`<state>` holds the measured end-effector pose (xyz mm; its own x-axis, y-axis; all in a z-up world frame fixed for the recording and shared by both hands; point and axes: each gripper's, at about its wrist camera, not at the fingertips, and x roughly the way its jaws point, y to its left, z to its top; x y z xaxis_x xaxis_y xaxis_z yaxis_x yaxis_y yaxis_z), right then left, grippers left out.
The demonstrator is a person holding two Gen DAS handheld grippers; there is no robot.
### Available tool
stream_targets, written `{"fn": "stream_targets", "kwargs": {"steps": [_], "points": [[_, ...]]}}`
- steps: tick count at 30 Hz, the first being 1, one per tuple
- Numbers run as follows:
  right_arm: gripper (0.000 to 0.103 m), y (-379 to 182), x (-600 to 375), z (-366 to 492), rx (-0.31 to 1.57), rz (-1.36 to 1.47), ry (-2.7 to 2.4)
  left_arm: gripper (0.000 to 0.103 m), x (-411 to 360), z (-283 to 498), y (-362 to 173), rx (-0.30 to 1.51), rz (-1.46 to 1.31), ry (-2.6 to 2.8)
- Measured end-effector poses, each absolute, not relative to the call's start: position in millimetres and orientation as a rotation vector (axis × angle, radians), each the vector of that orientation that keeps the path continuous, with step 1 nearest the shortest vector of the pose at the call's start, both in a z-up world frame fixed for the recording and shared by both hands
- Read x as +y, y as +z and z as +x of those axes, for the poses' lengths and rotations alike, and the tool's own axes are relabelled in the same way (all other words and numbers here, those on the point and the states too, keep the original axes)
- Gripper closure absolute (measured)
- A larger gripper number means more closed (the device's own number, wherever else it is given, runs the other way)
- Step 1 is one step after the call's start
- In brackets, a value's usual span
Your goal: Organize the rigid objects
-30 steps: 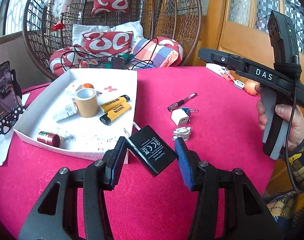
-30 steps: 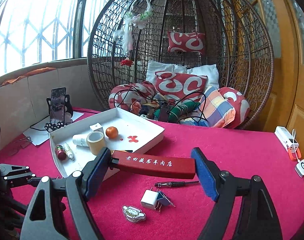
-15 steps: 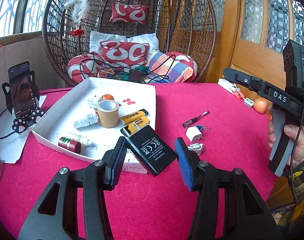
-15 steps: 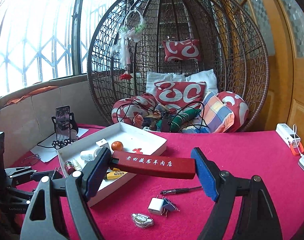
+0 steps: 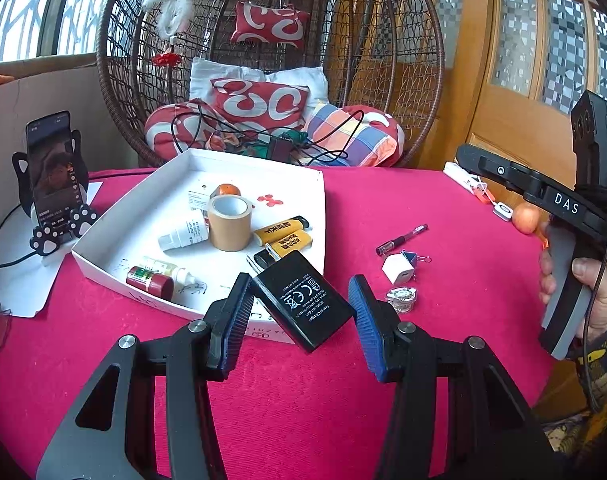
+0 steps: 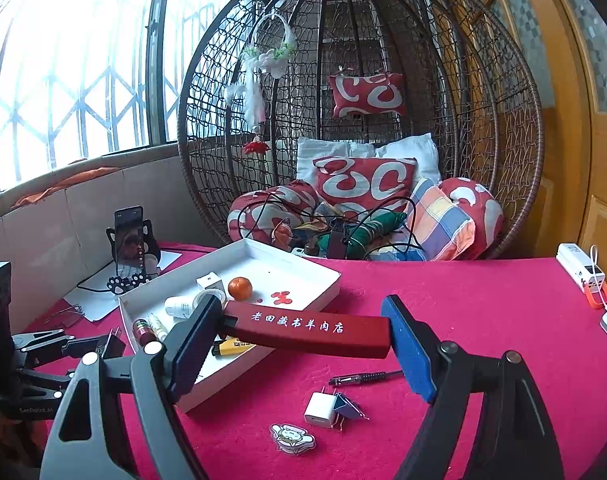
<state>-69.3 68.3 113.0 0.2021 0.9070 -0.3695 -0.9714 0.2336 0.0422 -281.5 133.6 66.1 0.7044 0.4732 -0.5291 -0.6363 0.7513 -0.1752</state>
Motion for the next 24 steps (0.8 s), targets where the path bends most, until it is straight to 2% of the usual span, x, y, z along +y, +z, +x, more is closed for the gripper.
{"fn": "stream_targets", "kwargs": {"steps": [24], "points": [[0.021,105.8,76.4,-66.3,0.393,-0.227,1.341,0.054,142.9,-285.2,60.1,0.481,-0.387,0.647]]}}
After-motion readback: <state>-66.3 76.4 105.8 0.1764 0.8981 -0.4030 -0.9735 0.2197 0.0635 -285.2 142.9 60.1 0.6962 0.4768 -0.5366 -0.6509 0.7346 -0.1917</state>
